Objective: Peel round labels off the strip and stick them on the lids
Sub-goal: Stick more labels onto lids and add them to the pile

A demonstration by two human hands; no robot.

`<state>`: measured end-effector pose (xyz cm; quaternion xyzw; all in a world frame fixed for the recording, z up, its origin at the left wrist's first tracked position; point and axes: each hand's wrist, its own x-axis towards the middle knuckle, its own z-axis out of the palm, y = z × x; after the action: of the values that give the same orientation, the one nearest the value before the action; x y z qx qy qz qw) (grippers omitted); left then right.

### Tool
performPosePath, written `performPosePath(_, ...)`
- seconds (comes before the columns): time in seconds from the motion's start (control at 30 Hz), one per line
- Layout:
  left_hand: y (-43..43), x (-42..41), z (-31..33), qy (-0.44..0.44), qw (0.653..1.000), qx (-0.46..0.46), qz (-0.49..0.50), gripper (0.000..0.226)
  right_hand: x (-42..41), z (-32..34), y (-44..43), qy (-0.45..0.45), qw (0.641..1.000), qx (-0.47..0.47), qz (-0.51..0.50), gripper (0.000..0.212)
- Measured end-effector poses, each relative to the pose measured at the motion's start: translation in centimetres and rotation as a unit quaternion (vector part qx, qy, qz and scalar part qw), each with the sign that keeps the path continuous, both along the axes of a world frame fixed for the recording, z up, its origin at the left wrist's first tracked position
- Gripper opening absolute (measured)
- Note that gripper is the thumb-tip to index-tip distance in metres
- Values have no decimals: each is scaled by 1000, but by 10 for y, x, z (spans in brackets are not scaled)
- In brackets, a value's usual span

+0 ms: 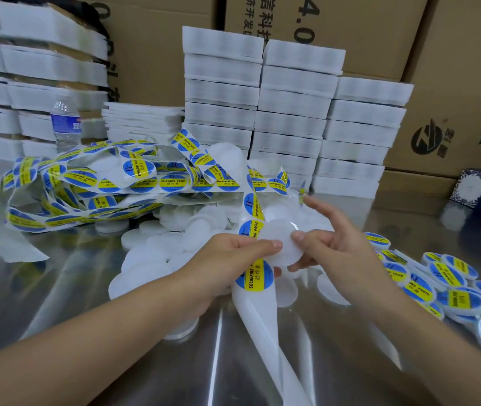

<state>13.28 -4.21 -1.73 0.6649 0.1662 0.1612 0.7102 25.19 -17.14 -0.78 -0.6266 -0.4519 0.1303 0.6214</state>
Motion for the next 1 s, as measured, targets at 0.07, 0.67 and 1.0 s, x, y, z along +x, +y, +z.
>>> performPosePath(0.07, 1, -1, 2, -1, 1000, 9, 0, 17, -4, -2, 1, 2, 1000, 1, 2, 44)
performPosePath(0.67, 7, 2, 0, -32, 996, -49, -61, 33, 3, 10, 0, 312, 950, -4, 2, 41)
performPosePath(1.0, 8, 3, -1, -29, 997, -33, -60, 23, 0, 6, 2, 302, 953, -28, 25, 34)
